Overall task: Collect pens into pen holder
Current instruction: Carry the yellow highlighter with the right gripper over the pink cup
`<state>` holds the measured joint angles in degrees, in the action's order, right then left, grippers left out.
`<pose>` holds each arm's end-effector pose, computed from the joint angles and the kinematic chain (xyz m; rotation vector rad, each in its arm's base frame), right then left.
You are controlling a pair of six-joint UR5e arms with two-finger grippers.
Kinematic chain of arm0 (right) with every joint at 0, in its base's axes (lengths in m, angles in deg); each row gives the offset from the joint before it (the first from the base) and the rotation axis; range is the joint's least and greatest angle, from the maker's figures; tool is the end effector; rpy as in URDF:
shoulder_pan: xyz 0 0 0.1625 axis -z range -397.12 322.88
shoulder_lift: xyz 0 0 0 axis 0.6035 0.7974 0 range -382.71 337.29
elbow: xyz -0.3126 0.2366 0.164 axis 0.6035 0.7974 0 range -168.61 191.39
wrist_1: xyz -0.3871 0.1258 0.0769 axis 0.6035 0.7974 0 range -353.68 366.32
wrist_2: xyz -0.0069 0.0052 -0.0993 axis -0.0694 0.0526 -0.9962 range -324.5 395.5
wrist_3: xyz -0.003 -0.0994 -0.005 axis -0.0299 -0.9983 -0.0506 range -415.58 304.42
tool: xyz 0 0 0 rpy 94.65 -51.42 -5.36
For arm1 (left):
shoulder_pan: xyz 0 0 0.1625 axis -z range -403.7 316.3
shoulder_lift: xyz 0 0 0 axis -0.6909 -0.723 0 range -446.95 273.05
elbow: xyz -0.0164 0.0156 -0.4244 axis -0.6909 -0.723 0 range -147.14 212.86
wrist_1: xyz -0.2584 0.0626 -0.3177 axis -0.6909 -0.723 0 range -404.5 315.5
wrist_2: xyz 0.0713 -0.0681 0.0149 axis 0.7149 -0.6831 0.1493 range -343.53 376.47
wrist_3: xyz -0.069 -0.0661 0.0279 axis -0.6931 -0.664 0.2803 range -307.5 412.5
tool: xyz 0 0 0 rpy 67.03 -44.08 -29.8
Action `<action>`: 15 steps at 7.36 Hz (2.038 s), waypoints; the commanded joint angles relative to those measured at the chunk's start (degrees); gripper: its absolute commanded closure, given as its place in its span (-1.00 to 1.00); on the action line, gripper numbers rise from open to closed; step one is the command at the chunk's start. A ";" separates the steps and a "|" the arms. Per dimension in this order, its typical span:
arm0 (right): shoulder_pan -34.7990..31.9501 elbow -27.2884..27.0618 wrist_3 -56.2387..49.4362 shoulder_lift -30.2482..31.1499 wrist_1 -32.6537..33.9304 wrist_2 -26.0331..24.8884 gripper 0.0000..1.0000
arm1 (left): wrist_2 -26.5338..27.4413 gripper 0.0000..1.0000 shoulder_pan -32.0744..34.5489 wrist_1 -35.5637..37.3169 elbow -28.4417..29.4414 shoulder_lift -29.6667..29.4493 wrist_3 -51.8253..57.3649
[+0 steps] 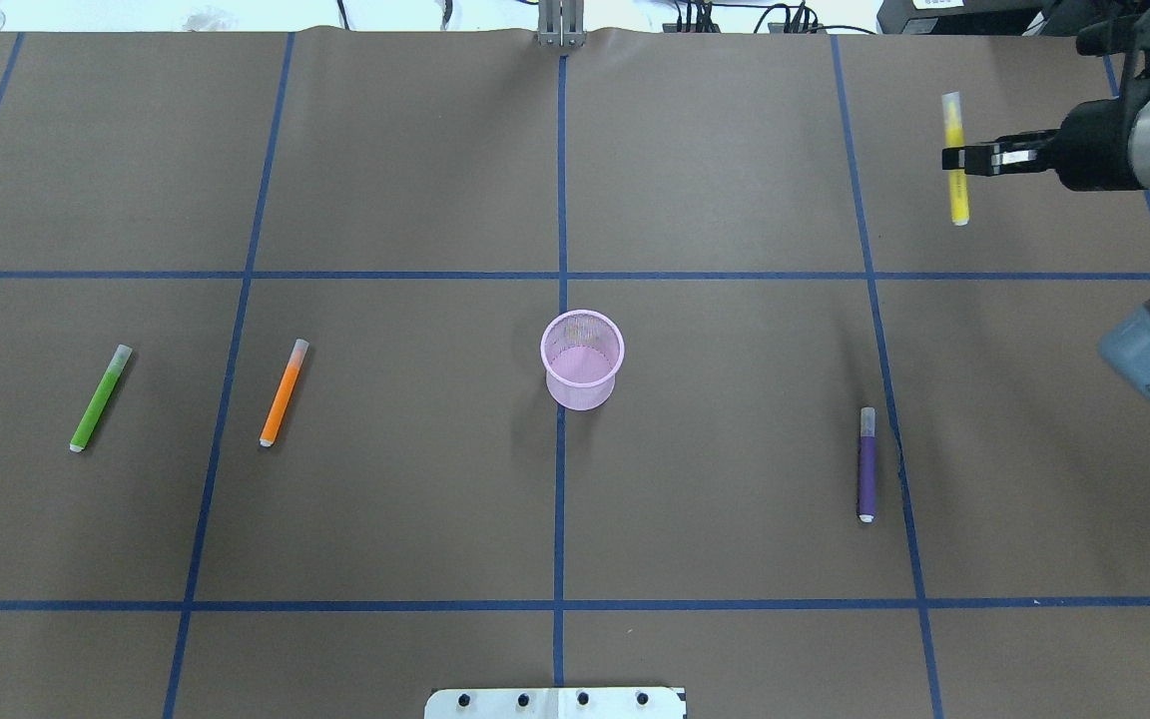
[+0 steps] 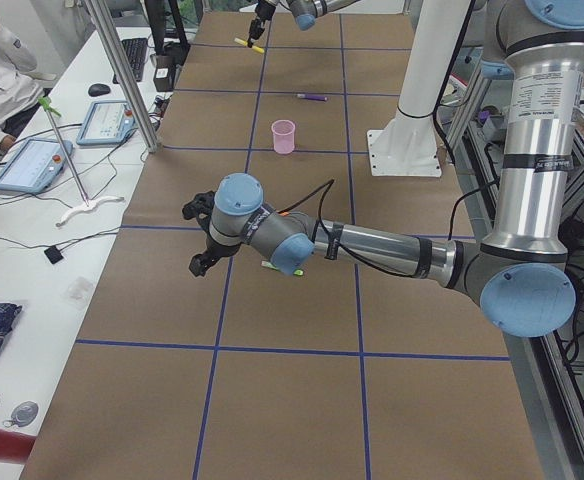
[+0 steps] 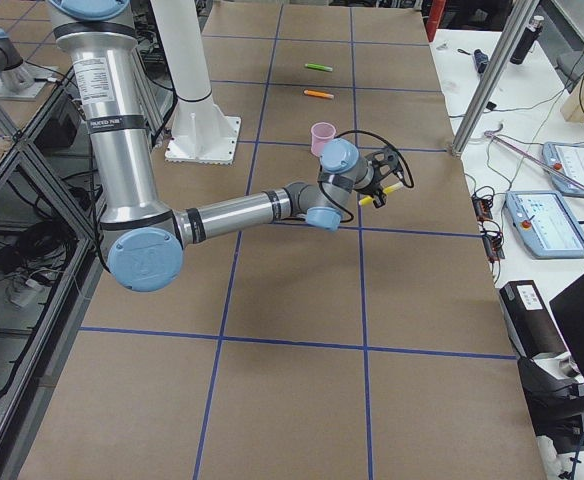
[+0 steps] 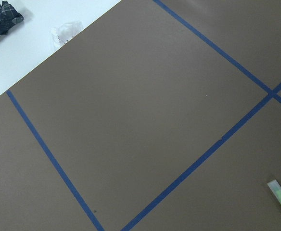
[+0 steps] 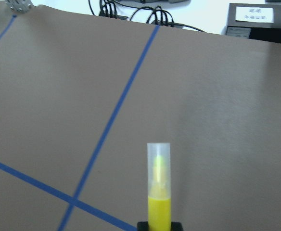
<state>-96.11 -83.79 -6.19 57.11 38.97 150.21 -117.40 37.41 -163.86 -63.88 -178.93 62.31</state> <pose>-0.2147 -0.5351 0.4085 0.7110 -1.0852 0.0009 0.0176 -0.5288 0.5228 0.6444 0.7399 0.5543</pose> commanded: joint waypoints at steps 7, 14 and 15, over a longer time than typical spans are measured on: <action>37.69 -3.87 5.28 -16.77 10.73 -60.08 1.00 | 0.28 -1.00 -2.79 -0.34 0.94 -0.92 -0.84; 48.00 3.16 5.10 -20.40 10.85 -77.88 1.00 | 0.37 -1.00 -3.15 -0.61 3.40 -2.06 -0.84; 48.35 3.60 5.19 -20.40 10.77 -77.71 0.64 | 0.37 -1.00 -3.15 -0.61 3.40 -2.06 -0.84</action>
<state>-48.16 -80.85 -1.07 36.91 49.81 72.50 -117.03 34.29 -164.46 -60.52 -180.99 61.47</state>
